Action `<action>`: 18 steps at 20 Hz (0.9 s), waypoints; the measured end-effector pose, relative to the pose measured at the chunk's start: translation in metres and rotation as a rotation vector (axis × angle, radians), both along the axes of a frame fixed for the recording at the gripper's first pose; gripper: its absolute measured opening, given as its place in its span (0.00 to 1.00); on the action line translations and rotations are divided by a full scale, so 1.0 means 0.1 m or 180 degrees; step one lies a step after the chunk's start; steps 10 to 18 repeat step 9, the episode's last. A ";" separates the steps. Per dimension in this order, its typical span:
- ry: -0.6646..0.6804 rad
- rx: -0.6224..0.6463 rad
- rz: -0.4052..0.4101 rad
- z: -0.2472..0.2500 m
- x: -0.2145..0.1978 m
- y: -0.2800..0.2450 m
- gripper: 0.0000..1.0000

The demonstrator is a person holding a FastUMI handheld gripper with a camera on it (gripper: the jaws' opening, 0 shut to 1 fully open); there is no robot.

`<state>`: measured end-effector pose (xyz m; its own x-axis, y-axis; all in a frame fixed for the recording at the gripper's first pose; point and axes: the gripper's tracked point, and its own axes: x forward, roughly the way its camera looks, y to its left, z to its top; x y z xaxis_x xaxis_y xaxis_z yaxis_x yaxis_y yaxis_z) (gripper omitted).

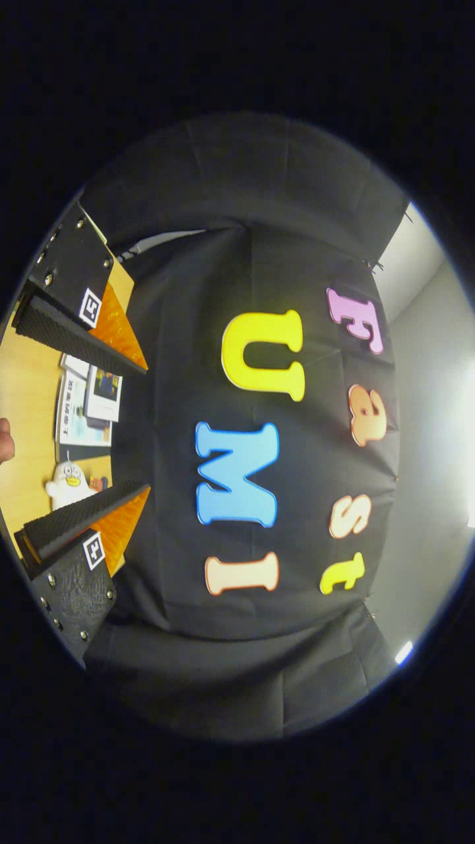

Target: Open the storage box then place both shoes into the box .Put the left shoe in first, then the right shoe, with the right side of both shoes facing outward in a uniform manner.

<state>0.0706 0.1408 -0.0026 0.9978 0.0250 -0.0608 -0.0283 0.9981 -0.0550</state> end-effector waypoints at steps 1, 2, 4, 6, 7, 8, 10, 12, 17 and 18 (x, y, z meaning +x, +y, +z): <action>-0.0029 0.0030 -0.0043 0.03 -0.05 -0.07 0.97; -0.0006 0.0078 -0.0058 -0.01 -0.07 -0.11 0.97; 0.0102 0.0154 -0.0076 -0.07 -0.10 -0.24 0.97; 0.0162 0.0195 -0.0091 -0.11 -0.09 -0.35 0.97; 0.0165 0.0211 -0.0083 -0.11 -0.09 -0.37 0.97; 0.0177 0.0212 -0.0087 -0.13 -0.08 -0.40 0.97; 0.0181 0.0223 -0.0080 -0.13 -0.07 -0.43 0.97; 0.0181 0.0223 -0.0080 -0.13 -0.07 -0.43 0.97; 0.0181 0.0223 -0.0080 -0.13 -0.07 -0.43 0.97; 0.0181 0.0223 -0.0080 -0.13 -0.07 -0.43 0.97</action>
